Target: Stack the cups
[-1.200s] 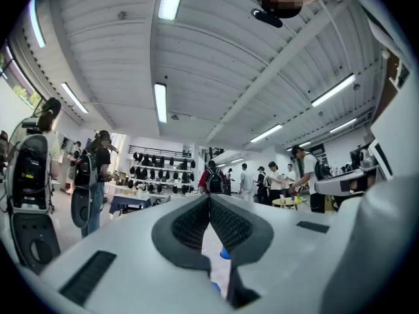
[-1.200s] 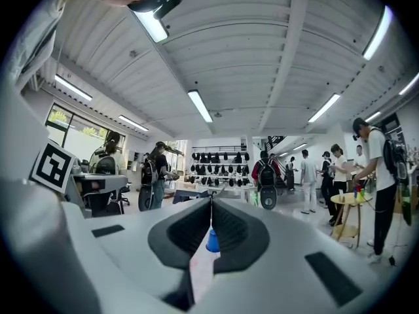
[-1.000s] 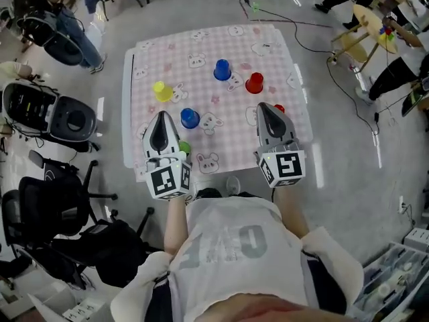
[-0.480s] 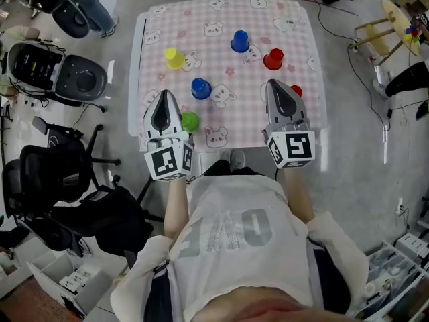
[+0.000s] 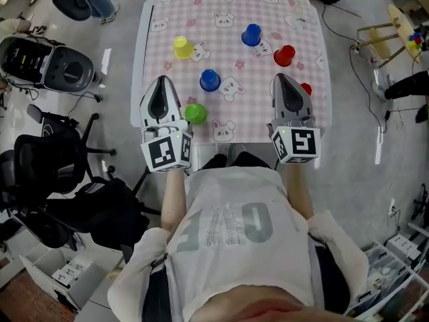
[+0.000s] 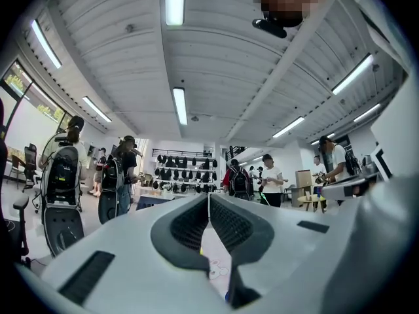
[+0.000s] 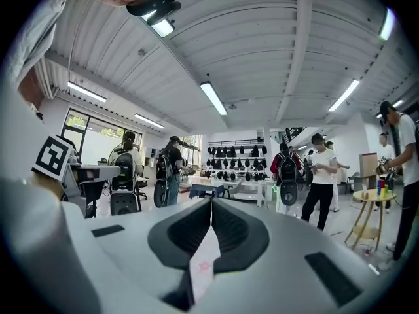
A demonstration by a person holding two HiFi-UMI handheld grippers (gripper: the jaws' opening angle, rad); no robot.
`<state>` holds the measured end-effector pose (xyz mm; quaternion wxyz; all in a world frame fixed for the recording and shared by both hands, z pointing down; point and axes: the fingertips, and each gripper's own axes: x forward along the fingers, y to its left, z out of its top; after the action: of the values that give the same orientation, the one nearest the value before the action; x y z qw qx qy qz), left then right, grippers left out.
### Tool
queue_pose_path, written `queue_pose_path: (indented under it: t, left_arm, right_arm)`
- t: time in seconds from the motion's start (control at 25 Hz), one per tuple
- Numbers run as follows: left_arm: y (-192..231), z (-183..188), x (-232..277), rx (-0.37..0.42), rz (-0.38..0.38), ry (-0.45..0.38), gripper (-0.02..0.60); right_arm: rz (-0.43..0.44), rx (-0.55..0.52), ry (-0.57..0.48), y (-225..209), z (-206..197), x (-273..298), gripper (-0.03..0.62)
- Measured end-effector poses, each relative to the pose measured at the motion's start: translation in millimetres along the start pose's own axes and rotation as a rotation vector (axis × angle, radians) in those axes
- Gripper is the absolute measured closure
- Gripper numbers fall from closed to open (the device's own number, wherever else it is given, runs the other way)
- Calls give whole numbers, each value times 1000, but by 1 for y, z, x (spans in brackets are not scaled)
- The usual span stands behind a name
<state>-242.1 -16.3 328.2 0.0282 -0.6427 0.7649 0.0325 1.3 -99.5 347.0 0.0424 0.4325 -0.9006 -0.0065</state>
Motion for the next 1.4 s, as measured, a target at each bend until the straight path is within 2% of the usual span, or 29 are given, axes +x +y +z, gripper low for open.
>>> queue_pose_path:
  t: [0.2, 0.28, 0.4, 0.52, 0.76, 1.16, 1.4]
  left_arm:
    - [2, 5, 2, 4, -21, -3, 546]
    - [2, 4, -2, 8, -26, 3, 456]
    - [-3, -2, -5, -3, -46, 20, 363]
    - [-14, -21, -18, 11, -73, 84, 302]
    - [-30, -81, -57, -25, -55, 250, 296]
    - [-48, -163, -63, -50, -54, 478, 296]
    - [-44, -182, -64, -73, -44, 544, 296]
  right_arm:
    - [18, 25, 1, 0, -4, 5, 565]
    - [37, 33, 6, 1, -7, 2, 565]
    - [67, 36, 12, -2, -9, -2, 565]
    - [82, 35, 6, -6, -10, -7, 565]
    - [90, 34, 30, -15, -20, -20, 565]
    - [146, 42, 41, -6, -27, -22, 565]
    - [119, 53, 48, -13, -28, -23, 565]
